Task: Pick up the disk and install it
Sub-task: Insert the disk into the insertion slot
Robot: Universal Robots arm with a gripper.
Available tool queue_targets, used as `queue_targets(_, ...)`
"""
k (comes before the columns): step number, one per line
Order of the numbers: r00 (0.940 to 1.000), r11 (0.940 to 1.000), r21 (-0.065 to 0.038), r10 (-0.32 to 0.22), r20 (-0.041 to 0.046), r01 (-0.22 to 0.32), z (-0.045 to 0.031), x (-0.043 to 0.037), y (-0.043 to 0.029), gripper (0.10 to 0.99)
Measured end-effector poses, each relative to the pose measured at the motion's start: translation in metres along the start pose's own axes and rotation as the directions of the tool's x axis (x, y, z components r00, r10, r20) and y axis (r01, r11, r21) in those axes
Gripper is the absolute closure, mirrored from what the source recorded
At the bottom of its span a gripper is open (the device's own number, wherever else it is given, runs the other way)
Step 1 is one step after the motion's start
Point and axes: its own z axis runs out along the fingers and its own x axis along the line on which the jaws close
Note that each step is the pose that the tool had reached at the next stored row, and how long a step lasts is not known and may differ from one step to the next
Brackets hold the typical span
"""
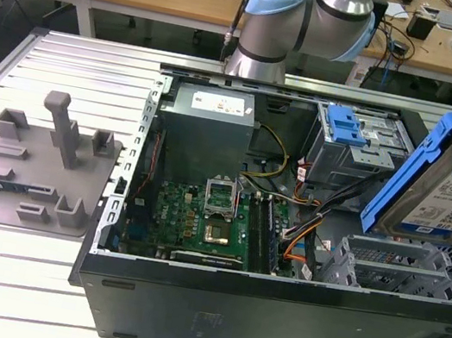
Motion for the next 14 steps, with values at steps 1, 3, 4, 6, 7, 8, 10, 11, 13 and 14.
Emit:
queue_targets(1,1.0000,1.0000,0.000,0.000,-0.0001,0.000,0.0004,0.0000,0.0000,0.718)
queue_targets(3,1.0000,1.0000,0.000,0.000,-0.0002,0.000,0.0017,0.0001,0.0000,0.718)
queue_targets(4,1.0000,1.0000,0.000,0.000,-0.0002,0.000,0.0021,0.0001,0.0000,0.718)
queue_targets(6,1.0000,1.0000,0.000,0.000,-0.0002,0.000,0.0030,0.0001,0.0000,0.718)
queue_targets(7,1.0000,1.0000,0.000,0.000,-0.0004,0.000,0.0032,0.0002,0.0000,0.718)
queue_targets(8,1.0000,1.0000,0.000,0.000,-0.0004,0.000,0.0037,0.0003,0.0000,0.718)
queue_targets(10,1.0000,1.0000,0.000,0.000,-0.0003,0.000,0.0045,0.0006,-0.0003,0.718)
queue_targets(11,1.0000,1.0000,0.000,0.000,-0.0003,0.000,0.0048,0.0007,-0.0003,0.718)
queue_targets(13,1.0000,1.0000,0.000,0.000,-0.0002,0.000,0.0053,0.0009,-0.0005,0.718)
queue_targets(14,1.0000,1.0000,0.000,-0.001,-0.0003,0.001,0.0057,0.0012,-0.0005,0.718)
